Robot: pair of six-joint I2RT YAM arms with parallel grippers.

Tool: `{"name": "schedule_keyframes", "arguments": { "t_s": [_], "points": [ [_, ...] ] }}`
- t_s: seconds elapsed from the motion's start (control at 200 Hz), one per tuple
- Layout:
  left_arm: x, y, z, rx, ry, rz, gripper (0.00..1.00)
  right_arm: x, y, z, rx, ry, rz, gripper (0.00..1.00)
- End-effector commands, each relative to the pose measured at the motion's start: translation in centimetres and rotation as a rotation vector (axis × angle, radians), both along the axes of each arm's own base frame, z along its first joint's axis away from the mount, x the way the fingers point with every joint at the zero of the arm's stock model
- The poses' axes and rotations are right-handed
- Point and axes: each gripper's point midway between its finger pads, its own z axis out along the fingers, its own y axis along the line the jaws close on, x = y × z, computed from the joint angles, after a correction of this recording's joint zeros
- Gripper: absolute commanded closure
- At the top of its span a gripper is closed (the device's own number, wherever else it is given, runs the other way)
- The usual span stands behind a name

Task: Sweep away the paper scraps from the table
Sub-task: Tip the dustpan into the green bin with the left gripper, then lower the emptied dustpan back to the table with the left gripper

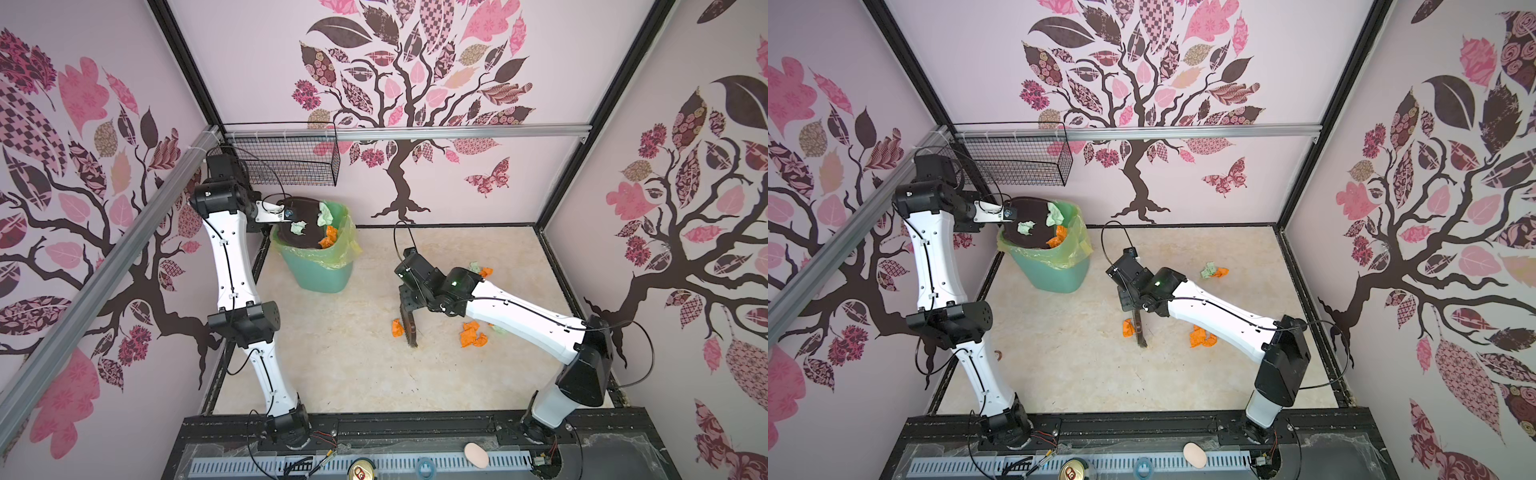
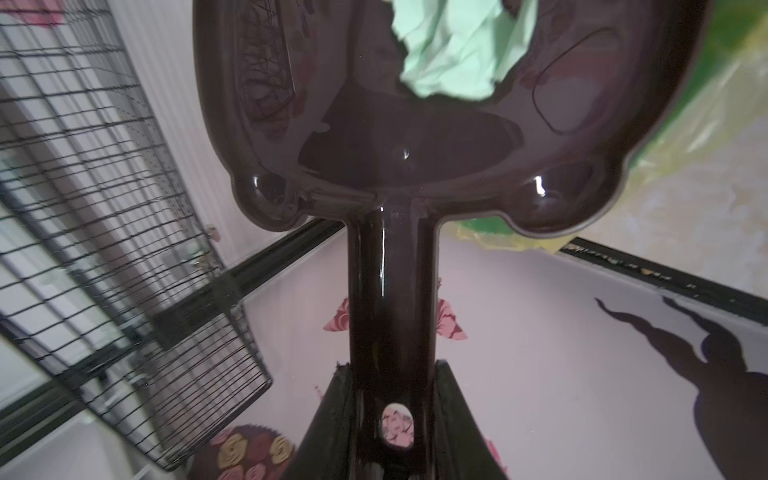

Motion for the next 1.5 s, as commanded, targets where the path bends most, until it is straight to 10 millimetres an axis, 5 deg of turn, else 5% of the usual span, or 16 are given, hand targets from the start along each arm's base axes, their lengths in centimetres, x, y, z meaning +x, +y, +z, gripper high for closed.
{"name": "schedule_keyframes", "arguments": {
  "t_s": [0.0, 0.4, 0.645, 0.8, 0.945, 1.065, 1.19, 1.36, 1.42, 1.495],
  "points": [
    [0.0, 0.5, 2.3, 0.104, -0.052, -0.014, 0.97, -0.7, -0.4, -1.3, -0.029, 0.033, 0.001, 1.00],
    [-1.5, 1.0, 4.2, -0.049, -0.138, 0.017, 0.98, -0.8, -1.1, -0.4, -0.039, 0.018, -0.009, 1.00],
    [-7.0, -2.4, 10.1, -0.322, -0.310, -0.029, 0.98, -0.7, -1.5, -0.6, -0.065, 0.019, -0.018, 1.00],
    [-12.4, -5.4, 11.0, -0.461, -0.281, -0.075, 0.98, -0.6, -1.6, 0.0, -0.076, 0.015, -0.021, 1.00],
    [-19.5, -9.9, 5.9, -0.583, -0.044, -0.117, 0.97, -0.5, -3.5, 2.3, -0.070, -0.035, -0.075, 1.00],
    [-23.0, -11.4, -1.9, -0.606, 0.070, -0.105, 0.98, -0.4, -5.7, 5.6, -0.077, -0.089, -0.114, 1.00],
    [-25.0, -11.5, -8.6, -0.564, 0.107, -0.076, 0.98, 0.4, -7.8, 9.6, -0.131, -0.141, -0.135, 1.00],
    [-25.7, -11.6, -14.4, -0.628, 0.222, -0.025, 0.98, 4.0, -10.7, 15.8, -0.249, -0.269, -0.187, 1.00],
    [-25.5, -11.2, -16.4, -0.626, 0.246, -0.014, 0.98, 6.4, -12.4, 16.8, -0.366, -0.317, -0.219, 1.00],
    [-25.0, -10.9, -18.5, -0.621, 0.246, -0.007, 0.98, 10.0, -15.0, 15.9, -0.565, -0.316, -0.247, 1.00]
  ]
}}
